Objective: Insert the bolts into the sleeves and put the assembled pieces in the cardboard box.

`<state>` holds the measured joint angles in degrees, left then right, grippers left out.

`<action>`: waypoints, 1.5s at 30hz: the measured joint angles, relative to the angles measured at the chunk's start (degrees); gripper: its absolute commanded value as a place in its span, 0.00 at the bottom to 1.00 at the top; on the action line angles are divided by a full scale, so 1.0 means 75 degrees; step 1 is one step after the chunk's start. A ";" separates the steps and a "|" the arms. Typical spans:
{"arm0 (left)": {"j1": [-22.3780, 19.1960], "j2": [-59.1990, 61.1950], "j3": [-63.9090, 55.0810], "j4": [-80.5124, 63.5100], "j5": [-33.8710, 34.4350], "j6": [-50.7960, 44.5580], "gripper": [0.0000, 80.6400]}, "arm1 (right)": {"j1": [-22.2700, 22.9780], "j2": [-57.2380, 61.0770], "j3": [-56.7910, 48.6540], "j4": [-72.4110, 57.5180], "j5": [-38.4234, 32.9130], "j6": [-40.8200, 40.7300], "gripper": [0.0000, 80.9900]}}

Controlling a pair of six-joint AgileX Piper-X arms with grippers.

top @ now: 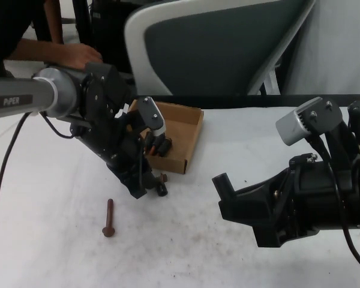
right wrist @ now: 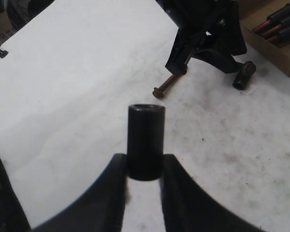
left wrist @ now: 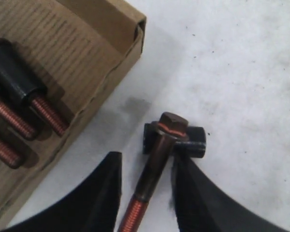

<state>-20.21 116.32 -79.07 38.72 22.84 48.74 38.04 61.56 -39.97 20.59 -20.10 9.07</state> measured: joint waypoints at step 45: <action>-0.0186 0.0027 -0.0491 0.0177 0.0117 -0.2321 0.01 | 0.0000 0.0000 0.0000 0.0000 0.0000 0.0000 0.00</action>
<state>-21.60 116.53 -82.76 40.05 23.72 31.32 38.04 61.56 -39.97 20.59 -20.10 9.07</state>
